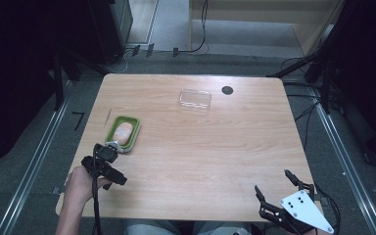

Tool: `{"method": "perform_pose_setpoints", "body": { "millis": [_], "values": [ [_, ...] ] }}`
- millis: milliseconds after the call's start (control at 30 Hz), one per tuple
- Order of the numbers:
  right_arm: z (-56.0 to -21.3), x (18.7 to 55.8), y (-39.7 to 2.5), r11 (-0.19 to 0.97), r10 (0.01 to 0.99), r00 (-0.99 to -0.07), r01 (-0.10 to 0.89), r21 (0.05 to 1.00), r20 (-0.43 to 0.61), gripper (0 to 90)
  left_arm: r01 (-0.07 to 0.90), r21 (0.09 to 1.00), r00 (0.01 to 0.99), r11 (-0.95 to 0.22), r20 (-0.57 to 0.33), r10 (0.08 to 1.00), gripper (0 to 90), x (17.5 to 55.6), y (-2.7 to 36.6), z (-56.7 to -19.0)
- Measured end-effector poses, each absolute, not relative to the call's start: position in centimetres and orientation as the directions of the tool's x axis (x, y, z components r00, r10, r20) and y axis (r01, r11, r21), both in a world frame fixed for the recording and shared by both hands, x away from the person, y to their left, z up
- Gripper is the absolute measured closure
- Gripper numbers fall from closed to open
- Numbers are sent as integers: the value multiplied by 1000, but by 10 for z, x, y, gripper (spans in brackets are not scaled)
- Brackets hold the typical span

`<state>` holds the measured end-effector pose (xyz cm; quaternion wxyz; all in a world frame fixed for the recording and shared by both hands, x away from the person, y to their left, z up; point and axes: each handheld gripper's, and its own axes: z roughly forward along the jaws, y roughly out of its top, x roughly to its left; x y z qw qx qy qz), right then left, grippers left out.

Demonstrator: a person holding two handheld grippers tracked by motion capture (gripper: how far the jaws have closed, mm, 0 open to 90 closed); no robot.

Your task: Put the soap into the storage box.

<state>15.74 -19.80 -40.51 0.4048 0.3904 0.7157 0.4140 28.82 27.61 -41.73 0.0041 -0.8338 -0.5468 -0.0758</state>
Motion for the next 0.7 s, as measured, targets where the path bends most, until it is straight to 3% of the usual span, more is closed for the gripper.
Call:
{"method": "perform_pose_setpoints", "body": {
  "millis": [700],
  "values": [
    [-405, 159, -197, 353, 893, -369, 215, 910, -259, 133, 913, 36, 400, -407, 122, 908, 66, 278, 276, -432]
  ]
}}
